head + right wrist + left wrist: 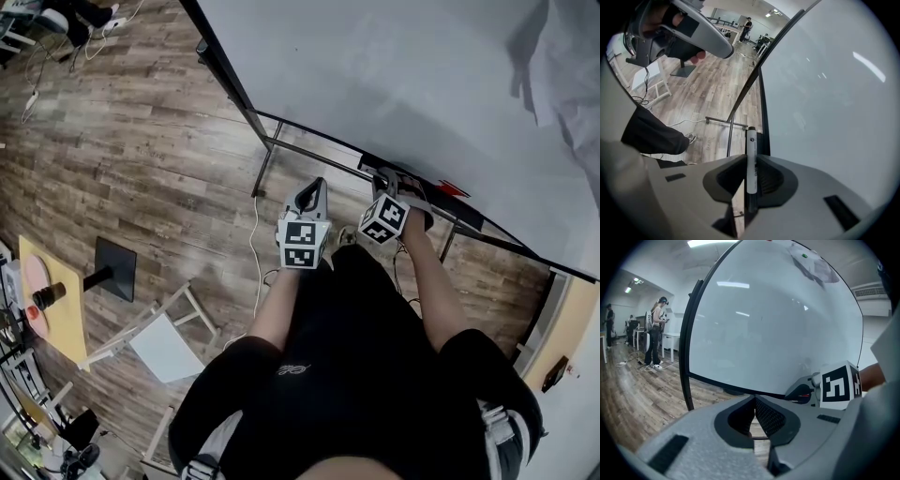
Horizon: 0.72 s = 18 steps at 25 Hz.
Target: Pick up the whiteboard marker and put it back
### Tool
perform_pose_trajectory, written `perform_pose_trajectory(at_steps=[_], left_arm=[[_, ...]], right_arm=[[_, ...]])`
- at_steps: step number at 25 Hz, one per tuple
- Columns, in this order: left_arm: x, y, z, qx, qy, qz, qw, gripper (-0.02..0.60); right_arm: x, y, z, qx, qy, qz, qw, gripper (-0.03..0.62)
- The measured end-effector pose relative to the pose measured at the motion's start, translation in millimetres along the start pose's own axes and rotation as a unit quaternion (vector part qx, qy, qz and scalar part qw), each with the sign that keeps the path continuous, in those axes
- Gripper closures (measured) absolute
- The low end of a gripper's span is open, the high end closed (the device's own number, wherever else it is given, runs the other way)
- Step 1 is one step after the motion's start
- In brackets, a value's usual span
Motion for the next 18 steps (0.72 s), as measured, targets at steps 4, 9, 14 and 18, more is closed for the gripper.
perform_pose_trajectory(at_steps=[4, 9, 14, 18], left_arm=[[-1, -1, -1, -0.001, 0.0, -0.001, 1.0, 0.575], [-2, -2, 1, -0.003, -0.004, 0.003, 1.0, 0.575], [-3, 2, -2, 0.0, -0.003, 0.021, 0.9998, 0.575], [-1, 12, -4, 0.01, -0.003, 0.05, 0.9987, 0.575]], right_arm=[[1, 0, 0, 0.001, -0.001, 0.002, 1.0, 0.534], [0, 6, -1, 0.005, -0.005, 0.011, 1.0, 0.494], [-15, 13, -5, 0.027, 0.005, 0.064, 0.998, 0.48], [-39, 19, -11, 0.1, 0.044, 0.121, 0.987, 0.482]])
Point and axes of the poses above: the fingertips, and each gripper's own axes: x forward along the fingers, y to its right, z out of its underside, the point moved 3 cm from there along -x, backward along the fingers, and after that the axes turned 13 degrees about y, right-handed, at the moved point
